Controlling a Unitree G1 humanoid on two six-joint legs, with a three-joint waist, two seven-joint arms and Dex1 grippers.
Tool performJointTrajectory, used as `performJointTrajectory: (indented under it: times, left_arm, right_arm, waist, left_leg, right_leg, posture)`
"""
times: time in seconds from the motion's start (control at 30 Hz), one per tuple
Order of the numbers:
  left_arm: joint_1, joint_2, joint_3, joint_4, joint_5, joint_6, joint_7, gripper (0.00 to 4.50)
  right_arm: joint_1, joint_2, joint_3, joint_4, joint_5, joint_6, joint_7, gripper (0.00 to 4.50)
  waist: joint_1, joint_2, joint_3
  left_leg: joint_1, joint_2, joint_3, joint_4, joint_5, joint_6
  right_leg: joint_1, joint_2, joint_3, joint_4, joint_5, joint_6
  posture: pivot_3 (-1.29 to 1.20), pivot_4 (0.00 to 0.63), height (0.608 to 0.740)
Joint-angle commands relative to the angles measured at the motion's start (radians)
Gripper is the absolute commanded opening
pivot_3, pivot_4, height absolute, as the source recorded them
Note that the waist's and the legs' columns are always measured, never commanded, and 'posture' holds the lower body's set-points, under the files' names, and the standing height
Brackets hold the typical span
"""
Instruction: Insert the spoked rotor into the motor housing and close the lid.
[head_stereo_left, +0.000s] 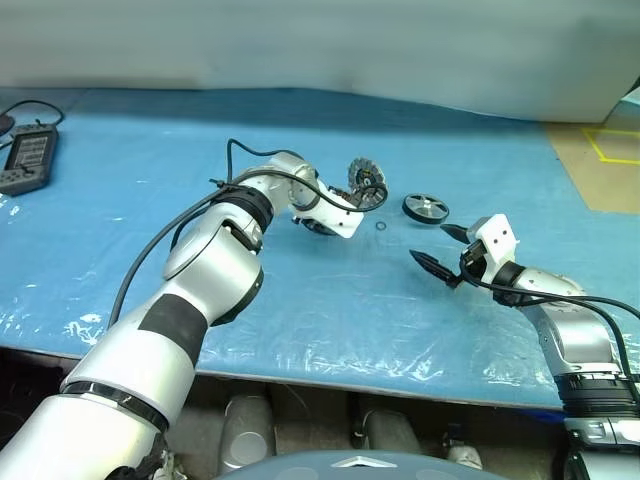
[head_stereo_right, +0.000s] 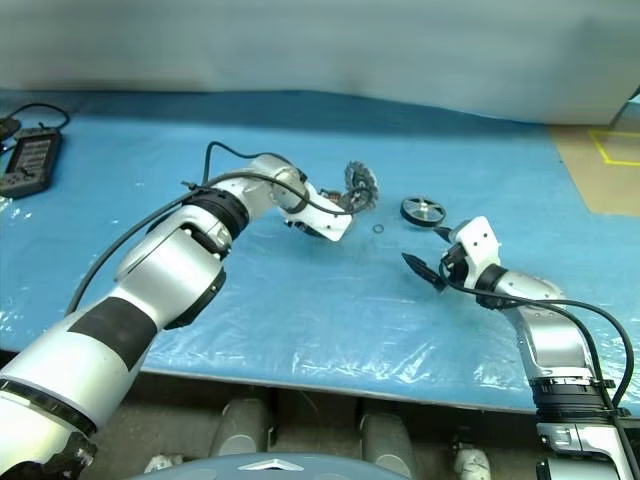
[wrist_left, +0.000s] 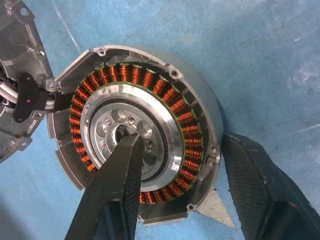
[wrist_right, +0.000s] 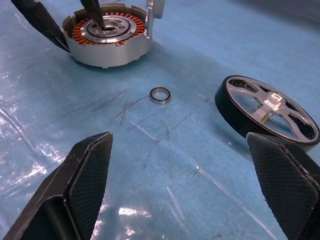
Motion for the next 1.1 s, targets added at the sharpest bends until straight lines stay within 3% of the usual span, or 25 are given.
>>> performJointTrajectory:
  times: [0.03,0.5,0.8,1.1]
  left_arm:
    - [0.019,-0.011,0.025,0.002,-0.032,0.008,-0.016,2.04]
    - [-0.031,-0.04,0.092,-0.048,-0.152,0.192,-0.423,2.04]
    - [0.002,-0.047,0.104,-0.178,-0.236,0.326,-0.709,2.04]
    - [0.1,-0.03,-0.053,-0.36,-0.365,0.494,-0.73,2.04]
  right_arm:
    - [-0.008,0.001,-0.027,-0.012,0.007,-0.02,-0.005,4.5]
    - [-0.074,0.005,-0.003,0.07,-0.011,-0.058,0.027,4.5]
    - [-0.102,0.014,0.006,0.11,-0.024,-0.078,0.046,4.5]
    - [-0.117,0.036,0.019,0.128,-0.034,-0.09,0.05,4.5]
  waist:
    - [0.001,0.0,0.0]
    - [-0.001,0.0,0.0]
    - [0.0,0.001,0.0]
    - [0.001,0.003,-0.001]
  left_leg:
    - [0.0,0.0,0.0,0.0,0.0,0.0]
    - [-0.001,0.0,0.001,-0.004,0.001,0.0]
    - [-0.001,0.0,0.001,-0.005,0.0,0.0]
    - [0.0,0.001,0.001,-0.005,0.0,0.001]
  right_leg:
    - [0.0,-0.001,0.0,0.0,0.0,0.0]
    - [0.0,-0.002,-0.003,-0.002,-0.002,0.001]
    - [0.0,-0.002,-0.003,-0.002,-0.003,0.0]
    - [0.001,-0.002,-0.004,-0.002,-0.003,-0.001]
  posture:
    - [0.0,0.15,0.74]
    - [0.0,0.15,0.74]
    - [0.0,0.15,0.74]
    - [0.0,0.15,0.74]
